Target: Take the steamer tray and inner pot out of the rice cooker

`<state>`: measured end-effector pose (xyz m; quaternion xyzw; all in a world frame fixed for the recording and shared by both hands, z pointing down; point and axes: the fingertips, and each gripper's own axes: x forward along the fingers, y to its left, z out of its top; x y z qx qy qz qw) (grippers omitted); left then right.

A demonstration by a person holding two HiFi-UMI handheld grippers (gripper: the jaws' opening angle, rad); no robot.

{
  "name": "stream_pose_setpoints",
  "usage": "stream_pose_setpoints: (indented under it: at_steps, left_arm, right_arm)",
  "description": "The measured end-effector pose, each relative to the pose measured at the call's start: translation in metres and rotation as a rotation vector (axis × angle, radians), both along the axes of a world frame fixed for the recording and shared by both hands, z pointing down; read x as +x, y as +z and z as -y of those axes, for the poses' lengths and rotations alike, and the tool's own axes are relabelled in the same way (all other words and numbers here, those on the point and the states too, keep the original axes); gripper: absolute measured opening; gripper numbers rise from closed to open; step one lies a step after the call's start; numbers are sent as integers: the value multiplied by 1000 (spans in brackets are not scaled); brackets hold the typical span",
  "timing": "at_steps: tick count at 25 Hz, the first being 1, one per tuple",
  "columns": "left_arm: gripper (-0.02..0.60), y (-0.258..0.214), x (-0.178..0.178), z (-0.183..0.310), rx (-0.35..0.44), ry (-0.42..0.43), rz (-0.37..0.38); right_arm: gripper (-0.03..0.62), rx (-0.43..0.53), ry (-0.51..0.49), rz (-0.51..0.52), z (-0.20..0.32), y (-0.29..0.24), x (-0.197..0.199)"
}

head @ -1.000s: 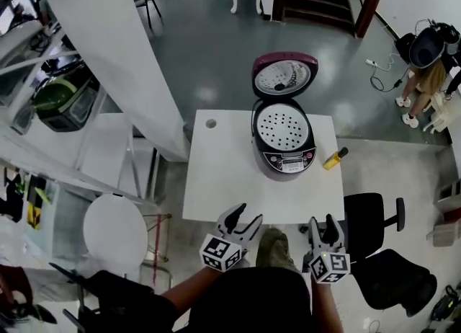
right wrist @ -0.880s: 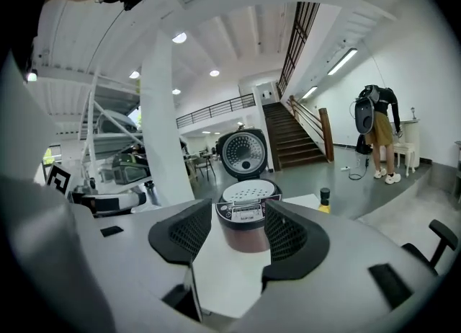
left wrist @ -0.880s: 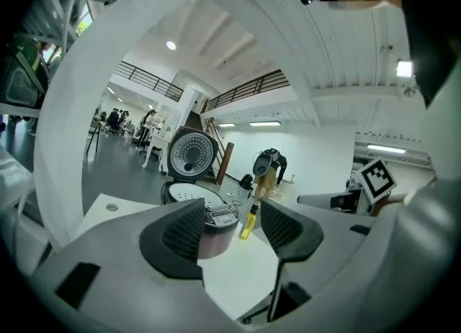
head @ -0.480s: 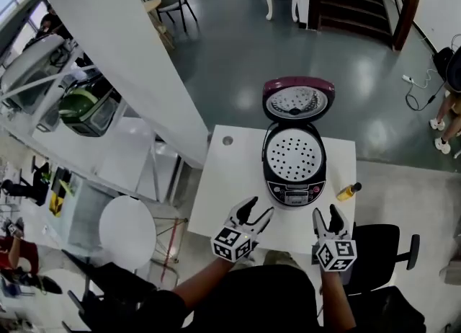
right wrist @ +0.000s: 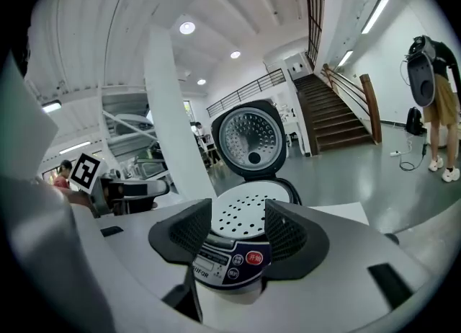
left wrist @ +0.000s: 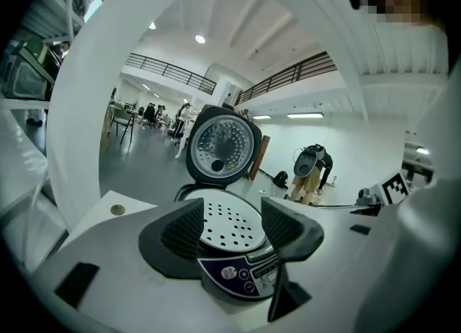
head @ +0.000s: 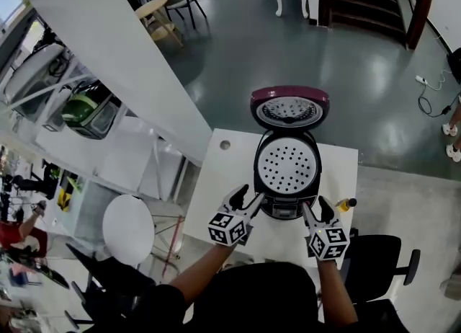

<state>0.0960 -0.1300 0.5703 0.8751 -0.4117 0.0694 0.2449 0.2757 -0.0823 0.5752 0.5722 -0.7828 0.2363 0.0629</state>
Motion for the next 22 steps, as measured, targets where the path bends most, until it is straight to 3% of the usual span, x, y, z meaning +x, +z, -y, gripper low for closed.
stream_pose_setpoints:
  at_steps: [7, 13, 22]
  left_arm:
    - [225, 20, 20, 44, -27, -62, 74]
    - [225, 37, 26, 75, -34, -54, 152]
    - [239, 60, 45, 109, -43, 3, 202]
  right_arm:
    - [207, 4, -70, -25, 53, 2, 21]
    - [207, -55, -128, -32, 84, 29, 27]
    - [207, -163, -153, -100, 111, 70, 37]
